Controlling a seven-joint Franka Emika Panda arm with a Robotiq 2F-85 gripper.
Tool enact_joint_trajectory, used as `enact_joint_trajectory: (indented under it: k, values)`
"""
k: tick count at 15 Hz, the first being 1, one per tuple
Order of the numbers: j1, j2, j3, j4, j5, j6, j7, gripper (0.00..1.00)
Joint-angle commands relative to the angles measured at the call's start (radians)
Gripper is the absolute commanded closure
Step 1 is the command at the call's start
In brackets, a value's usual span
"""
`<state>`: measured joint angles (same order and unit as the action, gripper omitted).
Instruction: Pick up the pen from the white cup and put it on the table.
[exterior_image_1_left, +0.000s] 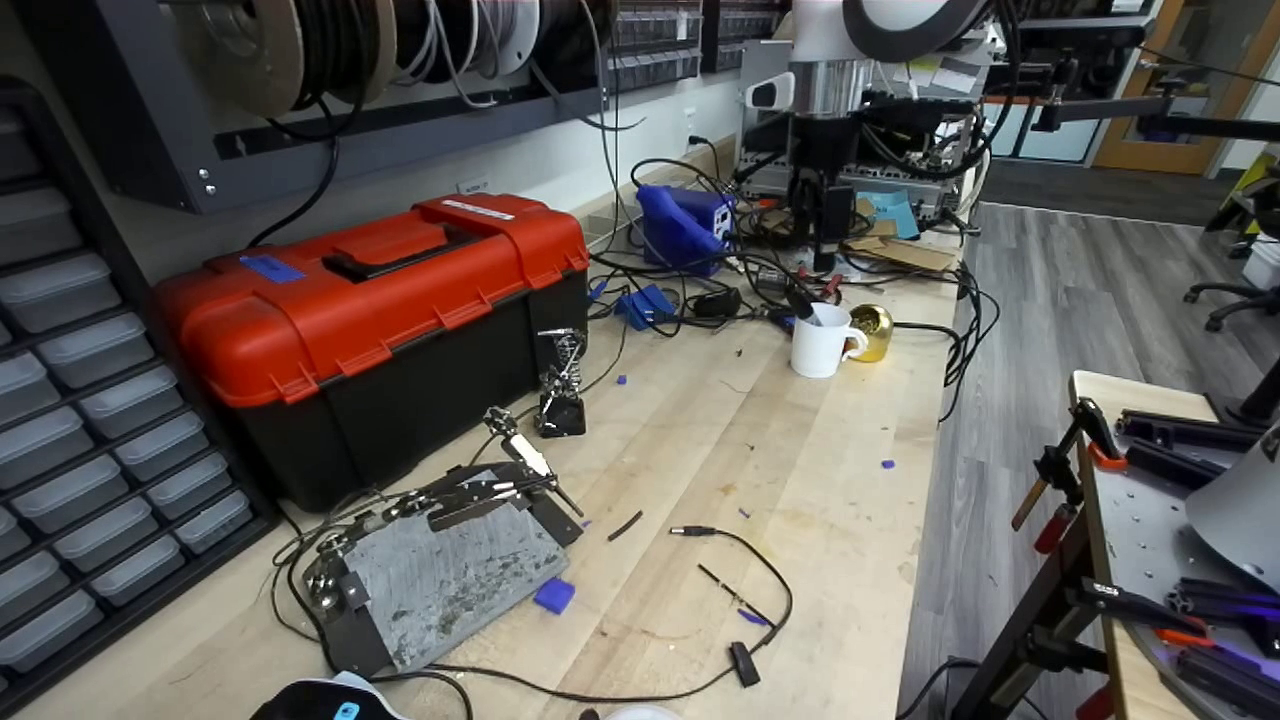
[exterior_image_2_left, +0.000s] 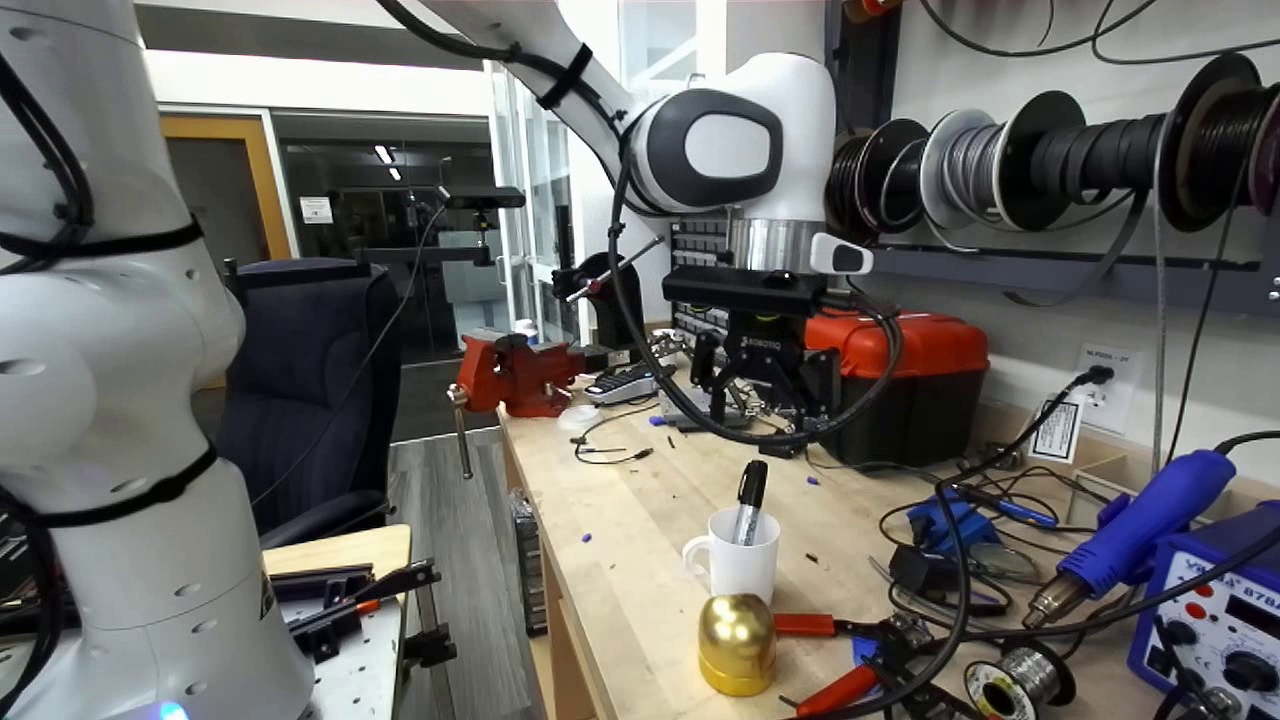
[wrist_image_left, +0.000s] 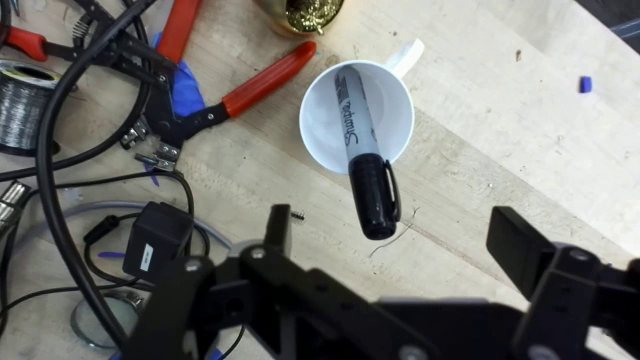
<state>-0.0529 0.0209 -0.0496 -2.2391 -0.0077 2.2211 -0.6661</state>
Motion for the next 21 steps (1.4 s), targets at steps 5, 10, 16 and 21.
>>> enact_joint_trajectory:
  k: [5,10,16,21]
  values:
    - [-0.009,0.165,0.013,0.099,-0.034,-0.081,0.022,0.0]
    - [-0.02,0.198,0.019,0.099,-0.016,-0.073,0.011,0.25]
    - [-0.023,0.194,0.02,0.097,-0.016,-0.062,0.01,0.65]
    - [-0.025,0.186,0.019,0.091,-0.017,-0.053,0.011,0.98]
